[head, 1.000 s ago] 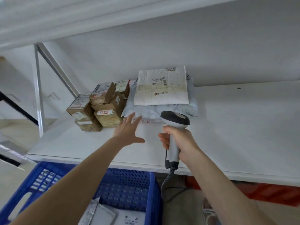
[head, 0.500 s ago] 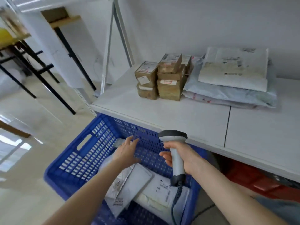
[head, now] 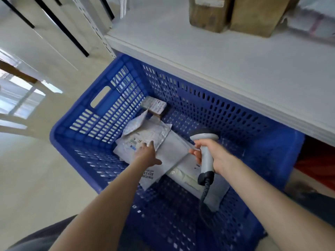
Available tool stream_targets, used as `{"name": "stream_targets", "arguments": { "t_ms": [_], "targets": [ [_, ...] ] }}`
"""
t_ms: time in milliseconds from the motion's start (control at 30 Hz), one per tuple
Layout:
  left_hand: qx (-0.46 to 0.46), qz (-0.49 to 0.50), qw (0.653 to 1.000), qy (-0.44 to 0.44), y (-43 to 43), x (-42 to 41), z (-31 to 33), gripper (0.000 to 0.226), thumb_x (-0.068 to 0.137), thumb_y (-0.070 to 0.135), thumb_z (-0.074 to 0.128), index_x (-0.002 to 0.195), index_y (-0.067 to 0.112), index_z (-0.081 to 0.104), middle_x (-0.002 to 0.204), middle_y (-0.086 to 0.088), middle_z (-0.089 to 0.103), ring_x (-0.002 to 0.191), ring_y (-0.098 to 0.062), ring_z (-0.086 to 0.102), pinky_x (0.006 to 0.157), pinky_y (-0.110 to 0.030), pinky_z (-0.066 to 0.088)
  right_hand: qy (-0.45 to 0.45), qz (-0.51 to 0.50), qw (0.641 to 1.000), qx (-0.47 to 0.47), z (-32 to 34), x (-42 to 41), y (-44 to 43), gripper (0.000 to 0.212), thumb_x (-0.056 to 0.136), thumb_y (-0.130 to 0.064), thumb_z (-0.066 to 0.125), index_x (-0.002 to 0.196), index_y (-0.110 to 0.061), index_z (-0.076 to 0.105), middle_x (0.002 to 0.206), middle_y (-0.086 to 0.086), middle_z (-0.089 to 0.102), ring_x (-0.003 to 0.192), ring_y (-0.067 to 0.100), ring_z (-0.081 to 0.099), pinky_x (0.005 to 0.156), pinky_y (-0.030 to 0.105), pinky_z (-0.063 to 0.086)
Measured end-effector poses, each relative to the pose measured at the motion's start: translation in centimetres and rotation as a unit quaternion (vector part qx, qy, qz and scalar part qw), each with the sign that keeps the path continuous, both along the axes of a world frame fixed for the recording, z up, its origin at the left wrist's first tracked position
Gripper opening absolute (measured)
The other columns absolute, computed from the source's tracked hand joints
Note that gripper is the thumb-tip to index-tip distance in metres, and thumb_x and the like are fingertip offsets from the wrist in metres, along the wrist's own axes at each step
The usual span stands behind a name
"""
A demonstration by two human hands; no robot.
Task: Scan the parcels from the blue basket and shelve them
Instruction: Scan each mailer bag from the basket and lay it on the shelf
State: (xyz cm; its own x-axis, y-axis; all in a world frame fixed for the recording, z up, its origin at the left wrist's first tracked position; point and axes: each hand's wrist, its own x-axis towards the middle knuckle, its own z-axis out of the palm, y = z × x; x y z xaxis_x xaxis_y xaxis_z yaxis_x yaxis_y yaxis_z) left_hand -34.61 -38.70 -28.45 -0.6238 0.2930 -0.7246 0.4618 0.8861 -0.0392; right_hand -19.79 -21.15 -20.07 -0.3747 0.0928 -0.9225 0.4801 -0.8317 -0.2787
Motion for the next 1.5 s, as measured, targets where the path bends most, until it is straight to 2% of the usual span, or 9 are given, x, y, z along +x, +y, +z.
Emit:
{"name": "stream_targets", "arguments": {
  "t_ms": [167,333,500,700,833,1033,1167,1367,1500],
  "targets": [
    [-0.064,0.075,0.995,0.032,-0.7,-1.3,-3.5,0.109,0.082,0.050,0.068,0.152,0.015,-0.008,0.158,-0.021,-0.002,0.140,-0.041,0.024,0.103,-0.052,0.038,0.001,-0.049,0.998,-0.035,-4.0,-1.6,-1.3,0.015,0.092,-0.014,0.058,0.080,-0.012,0.050,0.057,0.011,0.068,0.032,0.007,0.051,0.038,0.015,0.046],
    [-0.042,-0.013,0.994,0.098,-1.1,-1.1,-5.1,0.034,0.096,0.007,0.042,0.130,0.006,0.045,0.127,-0.015,0.055,0.113,-0.030,0.058,0.084,-0.035,0.047,0.004,-0.026,0.999,-0.029,-5.3,-2.1,-2.0,0.010,0.090,-0.013,0.060,0.084,-0.010,0.053,0.066,0.013,0.070,0.035,0.008,0.052,0.038,0.018,0.046],
    [-0.040,-0.107,0.987,0.114,0.0,0.0,-4.0,0.029,0.094,0.002,0.042,0.118,0.006,0.059,0.117,-0.011,0.063,0.107,-0.029,0.062,0.082,-0.033,0.049,0.010,-0.016,1.000,0.001,-4.8,-1.8,-1.9,0.007,0.089,-0.013,0.062,0.089,-0.009,0.056,0.074,0.013,0.070,0.038,0.008,0.053,0.041,0.018,0.047],
    [0.157,0.141,0.974,0.081,-0.2,-1.9,-2.9,0.020,0.089,0.020,0.052,0.105,0.013,0.060,0.107,-0.010,0.066,0.098,-0.028,0.060,0.077,-0.035,0.049,0.007,-0.015,1.000,0.021,-3.9,-1.1,-1.6,0.008,0.090,-0.014,0.062,0.089,-0.009,0.056,0.082,0.013,0.070,0.037,0.007,0.053,0.041,0.017,0.047],
    [0.056,0.258,0.960,0.092,-2.6,-4.9,-4.4,0.082,0.078,0.039,0.075,0.139,0.000,0.036,0.139,-0.021,0.042,0.125,-0.033,0.044,0.100,-0.039,0.040,0.010,-0.002,1.000,0.019,-4.8,-1.4,-1.8,0.008,0.090,-0.014,0.063,0.092,-0.008,0.059,0.081,0.013,0.070,0.039,0.007,0.053,0.042,0.018,0.048],
    [0.058,0.333,0.941,-0.022,-5.9,-6.9,-14.3,0.131,0.011,0.081,0.072,0.120,0.009,0.057,0.110,-0.008,0.066,0.103,-0.027,0.060,0.090,-0.041,0.052,-0.006,0.021,1.000,0.022,-6.2,-1.9,-2.5,0.013,0.088,-0.016,0.066,0.098,-0.008,0.061,0.078,0.013,0.071,0.040,0.007,0.055,0.044,0.018,0.049],
    [0.065,0.336,0.938,-0.053,-2.5,-2.9,-8.2,0.083,0.055,0.061,0.083,0.110,0.004,0.056,0.102,-0.014,0.066,0.103,-0.031,0.060,0.088,-0.040,0.054,-0.005,0.018,1.000,0.019,-5.0,-1.5,-2.8,0.014,0.088,-0.016,0.066,0.098,-0.007,0.061,0.076,0.013,0.070,0.040,0.008,0.055,0.043,0.018,0.049],
    [0.097,0.310,0.943,-0.080,-0.2,1.7,-4.9,0.070,0.065,0.041,0.086,0.115,0.004,0.055,0.106,-0.006,0.062,0.094,-0.020,0.057,0.076,-0.026,0.044,0.013,0.007,0.999,0.031,-2.5,0.7,-2.3,0.008,0.090,-0.014,0.063,0.091,-0.006,0.060,0.066,0.010,0.070,0.038,0.008,0.054,0.045,0.020,0.048],
    [0.158,0.315,0.930,-0.103,0.9,3.4,-2.1,0.044,0.076,0.031,0.080,0.104,0.002,0.061,0.098,-0.011,0.065,0.092,-0.026,0.063,0.074,-0.032,0.047,0.022,-0.010,0.998,0.061,0.1,2.6,-2.0,0.012,0.088,-0.017,0.067,0.092,-0.006,0.063,0.068,0.010,0.070,0.041,0.010,0.055,0.046,0.021,0.050]
  ]
}}
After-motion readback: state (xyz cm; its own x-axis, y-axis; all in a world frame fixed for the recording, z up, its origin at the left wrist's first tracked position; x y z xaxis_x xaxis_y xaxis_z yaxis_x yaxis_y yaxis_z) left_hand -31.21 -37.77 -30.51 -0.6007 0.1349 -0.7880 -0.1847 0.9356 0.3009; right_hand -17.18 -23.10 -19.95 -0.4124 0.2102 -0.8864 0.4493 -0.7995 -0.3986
